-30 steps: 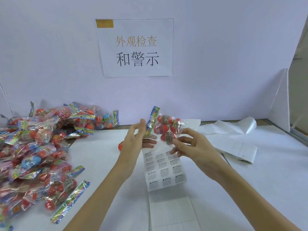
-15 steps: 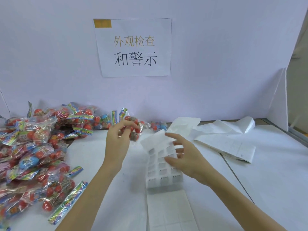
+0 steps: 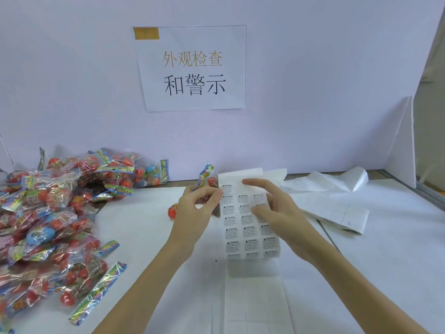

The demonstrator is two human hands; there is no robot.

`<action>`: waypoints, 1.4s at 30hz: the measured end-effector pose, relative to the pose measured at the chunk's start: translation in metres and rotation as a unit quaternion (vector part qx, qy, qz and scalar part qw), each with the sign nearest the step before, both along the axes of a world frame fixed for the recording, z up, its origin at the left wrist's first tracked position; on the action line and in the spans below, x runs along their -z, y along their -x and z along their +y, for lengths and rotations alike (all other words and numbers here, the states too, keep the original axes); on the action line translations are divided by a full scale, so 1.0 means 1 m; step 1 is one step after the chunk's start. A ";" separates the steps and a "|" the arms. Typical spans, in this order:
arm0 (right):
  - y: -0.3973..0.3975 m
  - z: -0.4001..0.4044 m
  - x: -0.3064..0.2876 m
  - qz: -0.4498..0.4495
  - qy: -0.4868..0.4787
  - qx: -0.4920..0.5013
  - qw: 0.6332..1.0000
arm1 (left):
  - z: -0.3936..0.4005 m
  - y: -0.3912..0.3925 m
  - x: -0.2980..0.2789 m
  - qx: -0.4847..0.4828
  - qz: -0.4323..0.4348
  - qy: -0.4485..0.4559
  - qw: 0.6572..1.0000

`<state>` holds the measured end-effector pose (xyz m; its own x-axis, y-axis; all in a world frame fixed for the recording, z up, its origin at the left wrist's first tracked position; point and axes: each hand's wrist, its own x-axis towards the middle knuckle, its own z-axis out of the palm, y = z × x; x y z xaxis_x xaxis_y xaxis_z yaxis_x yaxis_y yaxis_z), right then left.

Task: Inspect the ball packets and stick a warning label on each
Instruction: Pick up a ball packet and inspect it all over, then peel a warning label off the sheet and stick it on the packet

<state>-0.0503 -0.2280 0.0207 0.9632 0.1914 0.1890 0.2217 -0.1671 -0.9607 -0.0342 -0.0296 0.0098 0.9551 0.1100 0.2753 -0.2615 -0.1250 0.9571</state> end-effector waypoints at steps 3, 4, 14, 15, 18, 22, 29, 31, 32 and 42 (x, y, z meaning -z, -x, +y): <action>0.002 0.007 0.006 -0.176 0.157 0.158 0.959 | -0.003 0.002 -0.001 -0.006 -0.038 -0.057 0.998; 0.002 0.007 0.006 -0.246 0.209 0.180 0.929 | -0.005 0.003 -0.001 -0.001 -0.045 -0.072 0.996; -0.003 0.007 0.015 -0.306 0.266 0.159 0.900 | -0.014 0.008 0.002 0.008 -0.079 -0.052 0.995; -0.004 0.005 0.015 -0.300 0.250 0.154 0.908 | -0.014 0.008 0.002 -0.004 -0.075 -0.049 0.996; -0.004 0.003 0.016 -0.281 0.231 0.139 0.921 | -0.007 0.003 0.003 -0.058 -0.059 -0.055 0.995; -0.005 0.006 0.017 -0.266 0.227 0.099 0.932 | -0.004 0.003 -0.001 -0.033 -0.001 -0.006 0.999; -0.002 0.010 0.024 -0.297 0.301 0.095 0.901 | -0.005 0.006 -0.006 0.002 0.108 0.083 0.991; -0.001 0.011 0.021 -0.323 0.310 0.097 0.889 | -0.005 0.005 -0.008 0.016 0.138 0.118 0.983; -0.001 0.012 0.021 -0.331 0.310 0.094 0.886 | -0.006 0.005 -0.009 0.022 0.144 0.128 0.981; -0.006 0.003 0.017 -0.315 0.272 0.158 0.895 | -0.009 0.010 -0.008 0.079 0.091 0.015 0.993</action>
